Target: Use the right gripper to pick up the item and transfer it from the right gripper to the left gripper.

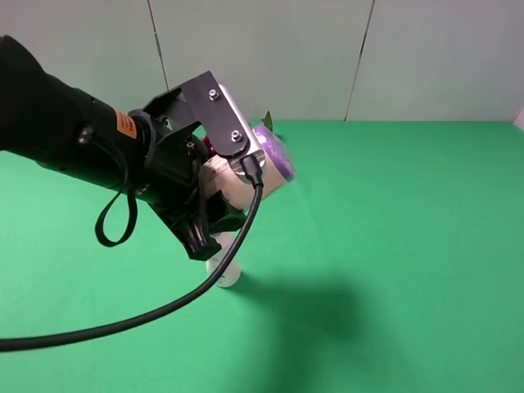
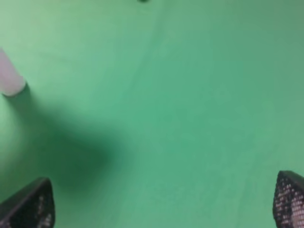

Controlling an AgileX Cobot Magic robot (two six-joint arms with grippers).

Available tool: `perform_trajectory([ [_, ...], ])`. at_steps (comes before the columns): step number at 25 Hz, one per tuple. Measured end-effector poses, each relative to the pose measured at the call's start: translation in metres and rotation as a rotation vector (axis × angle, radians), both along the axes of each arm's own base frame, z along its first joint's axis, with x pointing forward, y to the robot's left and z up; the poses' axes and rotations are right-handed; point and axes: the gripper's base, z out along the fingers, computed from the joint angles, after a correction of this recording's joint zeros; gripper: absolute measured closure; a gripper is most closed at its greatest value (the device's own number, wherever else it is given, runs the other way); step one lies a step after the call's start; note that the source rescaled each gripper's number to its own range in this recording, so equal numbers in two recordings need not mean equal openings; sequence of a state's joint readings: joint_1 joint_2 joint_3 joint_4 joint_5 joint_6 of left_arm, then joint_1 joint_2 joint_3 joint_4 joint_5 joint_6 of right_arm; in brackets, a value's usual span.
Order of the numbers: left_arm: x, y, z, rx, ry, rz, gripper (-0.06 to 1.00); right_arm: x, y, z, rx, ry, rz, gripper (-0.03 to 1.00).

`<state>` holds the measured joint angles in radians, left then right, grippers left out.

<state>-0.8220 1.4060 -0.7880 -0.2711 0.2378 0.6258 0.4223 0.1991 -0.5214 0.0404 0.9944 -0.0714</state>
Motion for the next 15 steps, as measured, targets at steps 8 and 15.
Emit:
perform_trajectory([
  [8, -0.016, 0.011, 0.012, 0.037, 0.062, -0.041, 0.94, -0.017, -0.008, -0.006, 0.027, -0.025, -0.015, -0.03],
  [15, -0.031, 0.025, 0.026, 0.061, 0.104, -0.061, 0.94, -0.015, -0.007, -0.008, 0.043, -0.024, -0.026, -0.03],
])
